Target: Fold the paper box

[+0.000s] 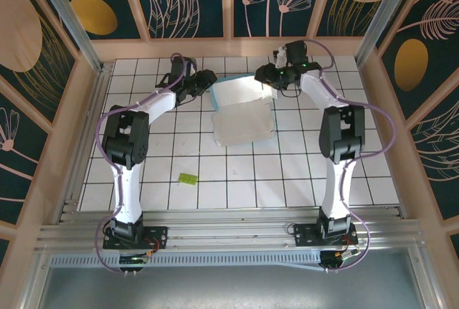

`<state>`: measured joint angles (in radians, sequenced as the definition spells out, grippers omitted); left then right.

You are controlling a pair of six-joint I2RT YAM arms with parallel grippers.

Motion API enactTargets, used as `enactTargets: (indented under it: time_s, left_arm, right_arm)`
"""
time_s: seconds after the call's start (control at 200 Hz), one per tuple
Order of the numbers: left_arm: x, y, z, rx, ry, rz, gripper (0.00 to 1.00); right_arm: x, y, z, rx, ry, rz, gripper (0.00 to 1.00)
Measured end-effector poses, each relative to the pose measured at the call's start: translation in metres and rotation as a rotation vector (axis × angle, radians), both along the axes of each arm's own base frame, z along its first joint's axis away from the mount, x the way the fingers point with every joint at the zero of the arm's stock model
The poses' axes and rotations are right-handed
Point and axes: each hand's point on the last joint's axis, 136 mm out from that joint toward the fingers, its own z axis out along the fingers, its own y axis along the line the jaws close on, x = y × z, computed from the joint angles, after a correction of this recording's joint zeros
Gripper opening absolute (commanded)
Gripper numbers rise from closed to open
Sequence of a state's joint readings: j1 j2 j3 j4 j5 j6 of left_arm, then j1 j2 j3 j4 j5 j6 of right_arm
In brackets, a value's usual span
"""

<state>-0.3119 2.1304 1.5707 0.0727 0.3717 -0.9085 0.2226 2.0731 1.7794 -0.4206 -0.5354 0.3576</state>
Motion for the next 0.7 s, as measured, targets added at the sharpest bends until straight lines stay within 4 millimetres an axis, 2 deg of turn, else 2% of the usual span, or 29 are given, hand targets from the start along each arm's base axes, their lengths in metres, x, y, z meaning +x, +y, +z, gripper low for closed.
enactTargets:
  time_s: [0.115,0.24,0.561,0.701]
  left_arm:
    - [-0.010,0.000,0.003,0.014,-0.029,-0.041,0.39]
    - [-0.018,-0.003,0.009,0.016,-0.065,-0.081,0.38]
    - [-0.034,-0.025,0.006,0.012,-0.094,-0.155,0.36]
    - [-0.045,-0.029,0.005,0.011,-0.095,-0.168,0.36]
  right_arm:
    - [-0.014,-0.007,0.033,0.018,-0.077,-0.028,0.52]
    - [-0.024,-0.015,0.049,0.030,-0.120,-0.071,0.53]
    - [-0.021,-0.027,0.040,0.012,-0.073,-0.175,0.54]
    - [-0.009,-0.037,0.028,-0.076,-0.052,-0.238,0.53]
